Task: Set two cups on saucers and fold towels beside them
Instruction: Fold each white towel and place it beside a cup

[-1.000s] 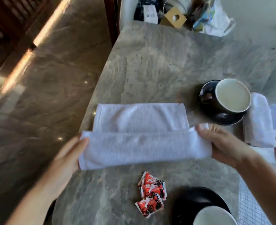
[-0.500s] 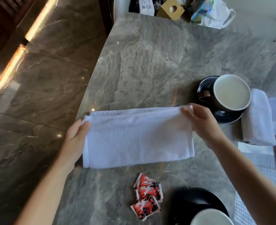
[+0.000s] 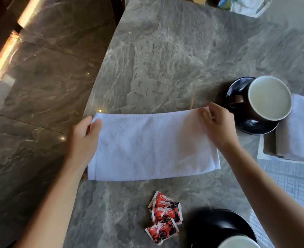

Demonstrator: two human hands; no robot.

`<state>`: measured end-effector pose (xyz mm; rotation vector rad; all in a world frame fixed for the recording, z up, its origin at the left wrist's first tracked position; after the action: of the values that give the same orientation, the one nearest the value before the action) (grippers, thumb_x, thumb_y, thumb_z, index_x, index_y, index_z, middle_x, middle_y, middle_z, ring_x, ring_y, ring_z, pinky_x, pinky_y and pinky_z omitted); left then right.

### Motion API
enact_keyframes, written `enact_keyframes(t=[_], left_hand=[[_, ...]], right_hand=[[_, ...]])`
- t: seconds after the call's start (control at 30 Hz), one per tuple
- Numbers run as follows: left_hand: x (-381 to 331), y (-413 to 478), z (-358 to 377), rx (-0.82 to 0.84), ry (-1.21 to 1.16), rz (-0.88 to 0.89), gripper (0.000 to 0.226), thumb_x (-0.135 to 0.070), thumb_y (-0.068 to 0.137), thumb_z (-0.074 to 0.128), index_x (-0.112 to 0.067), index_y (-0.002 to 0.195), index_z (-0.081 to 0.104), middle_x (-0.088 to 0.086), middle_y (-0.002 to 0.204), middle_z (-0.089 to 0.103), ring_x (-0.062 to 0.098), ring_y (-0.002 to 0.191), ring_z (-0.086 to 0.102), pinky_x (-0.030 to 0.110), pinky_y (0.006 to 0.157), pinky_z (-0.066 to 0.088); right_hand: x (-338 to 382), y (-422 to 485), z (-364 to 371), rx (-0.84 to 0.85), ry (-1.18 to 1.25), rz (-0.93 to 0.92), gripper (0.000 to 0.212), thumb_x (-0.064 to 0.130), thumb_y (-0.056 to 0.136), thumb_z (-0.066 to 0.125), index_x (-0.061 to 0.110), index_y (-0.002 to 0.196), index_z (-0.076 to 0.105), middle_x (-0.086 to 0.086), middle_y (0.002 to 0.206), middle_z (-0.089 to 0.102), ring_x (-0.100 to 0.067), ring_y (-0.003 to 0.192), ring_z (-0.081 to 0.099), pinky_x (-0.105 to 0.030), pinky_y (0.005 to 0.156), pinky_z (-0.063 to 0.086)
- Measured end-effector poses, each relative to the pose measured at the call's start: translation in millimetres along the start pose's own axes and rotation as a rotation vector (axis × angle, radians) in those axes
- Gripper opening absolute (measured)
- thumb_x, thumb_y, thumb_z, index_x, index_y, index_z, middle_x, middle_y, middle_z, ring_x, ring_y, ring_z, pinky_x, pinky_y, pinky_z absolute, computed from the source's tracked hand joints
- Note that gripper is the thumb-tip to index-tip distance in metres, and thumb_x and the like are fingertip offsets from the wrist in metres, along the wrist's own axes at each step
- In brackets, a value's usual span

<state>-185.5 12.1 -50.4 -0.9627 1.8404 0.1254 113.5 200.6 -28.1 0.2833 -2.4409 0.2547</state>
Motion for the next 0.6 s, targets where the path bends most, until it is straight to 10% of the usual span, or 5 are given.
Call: enact_keyframes(t=[0.13, 0.33, 0.6], left_hand=[[-22.8, -11.2, -18.0, -0.081, 0.319, 0.151, 0.006, -0.023, 0.088, 0.05, -0.022, 0.092, 0.054, -0.004, 0.087, 0.05, 0.009, 0.066, 0.045, 0.029, 0.061, 0.036], [-73.4, -57.0, 28.0, 0.019, 0.674, 0.588, 0.048, -0.035, 0.085, 0.041, -0.026, 0.132, 0.044, -0.007, 0.138, 0.042, 0.017, 0.116, 0.042, 0.033, 0.091, 0.029], [-26.0, -60.9, 105.1, 0.236, 1.059, 0.656, 0.064, -0.04, 0.09, 0.033, -0.017, 0.147, 0.018, -0.002, 0.156, 0.018, 0.021, 0.144, 0.017, 0.052, 0.113, 0.013]], right_hand=[[21.3, -11.0, -9.6, 0.005, -0.17, -0.124, 0.016, 0.02, 0.087, 0.055, 0.011, 0.1, 0.059, -0.002, 0.09, 0.056, -0.02, 0.08, 0.052, -0.025, 0.072, 0.04], [77.7, -52.6, 19.7, 0.115, -0.443, -0.528, 0.052, 0.038, 0.09, 0.041, 0.014, 0.136, 0.045, -0.007, 0.151, 0.036, -0.028, 0.137, 0.03, -0.037, 0.113, 0.023], [79.4, -88.4, 116.4, 0.366, -0.595, -0.653, 0.066, 0.049, 0.097, 0.023, 0.009, 0.149, 0.019, -0.01, 0.158, 0.017, -0.027, 0.147, 0.012, -0.05, 0.118, 0.017]])
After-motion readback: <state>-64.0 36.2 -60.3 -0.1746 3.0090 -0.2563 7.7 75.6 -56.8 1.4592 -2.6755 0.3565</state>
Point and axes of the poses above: each hand's wrist, its own y-axis towards the middle knuckle, its own z-axis out of the palm, x = y × z, the point moved 10 cm from there along y, towards the middle knuckle
